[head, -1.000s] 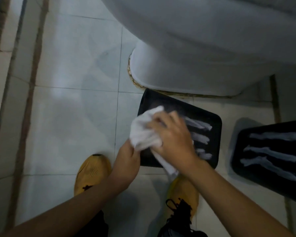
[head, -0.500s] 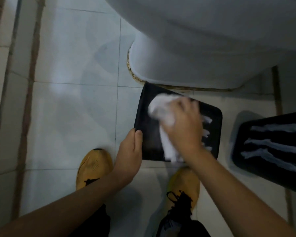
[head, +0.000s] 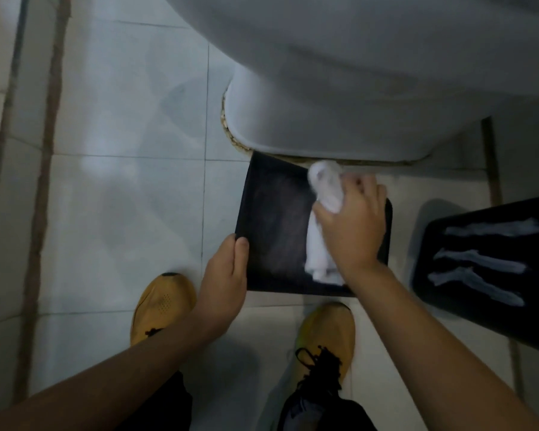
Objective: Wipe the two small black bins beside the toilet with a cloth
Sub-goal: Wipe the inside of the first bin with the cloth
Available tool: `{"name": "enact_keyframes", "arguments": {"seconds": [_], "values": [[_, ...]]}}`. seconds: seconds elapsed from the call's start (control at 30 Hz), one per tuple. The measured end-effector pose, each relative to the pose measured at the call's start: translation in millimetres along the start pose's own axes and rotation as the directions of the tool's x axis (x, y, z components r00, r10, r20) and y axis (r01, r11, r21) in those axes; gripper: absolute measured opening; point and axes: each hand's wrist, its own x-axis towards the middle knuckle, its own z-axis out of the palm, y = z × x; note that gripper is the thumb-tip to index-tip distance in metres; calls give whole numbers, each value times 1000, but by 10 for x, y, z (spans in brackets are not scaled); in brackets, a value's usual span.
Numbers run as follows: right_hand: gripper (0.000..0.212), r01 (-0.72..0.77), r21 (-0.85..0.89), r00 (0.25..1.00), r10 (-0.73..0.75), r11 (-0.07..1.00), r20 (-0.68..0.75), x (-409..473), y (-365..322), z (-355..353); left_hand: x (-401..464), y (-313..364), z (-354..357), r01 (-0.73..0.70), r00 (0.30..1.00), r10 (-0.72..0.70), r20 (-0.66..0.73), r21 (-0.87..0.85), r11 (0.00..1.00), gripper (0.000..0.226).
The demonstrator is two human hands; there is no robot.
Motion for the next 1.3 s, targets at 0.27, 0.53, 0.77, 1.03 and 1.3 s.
{"name": "enact_keyframes", "arguments": {"seconds": [0.27, 0.53, 0.77, 1.03, 1.3], "values": [[55, 572, -4, 809, -563, 820, 168, -917, -153, -75, 81, -18, -14, -1, 1000, 1, 10, -14, 1000, 33], [55, -159, -46, 986, 156, 986, -55, 117, 152, -98, 31, 66, -10, 3, 1000, -3, 3, 9, 1000, 39], [45, 562, 23, 815, -558, 827, 154, -644, 260, -151, 91, -35, -25, 16, 1000, -17, 14, 17, 1000, 37], [49, 179, -161, 983, -171, 970, 66, -496, 284, -215, 126, -20, -15, -37, 999, 37, -22, 39, 999, 37], [42, -193, -107, 981, 191, 975, -30, -141, 744, -178, 107, -67, 15, -84, 996, 86, -32, 38, 996, 36]]}}
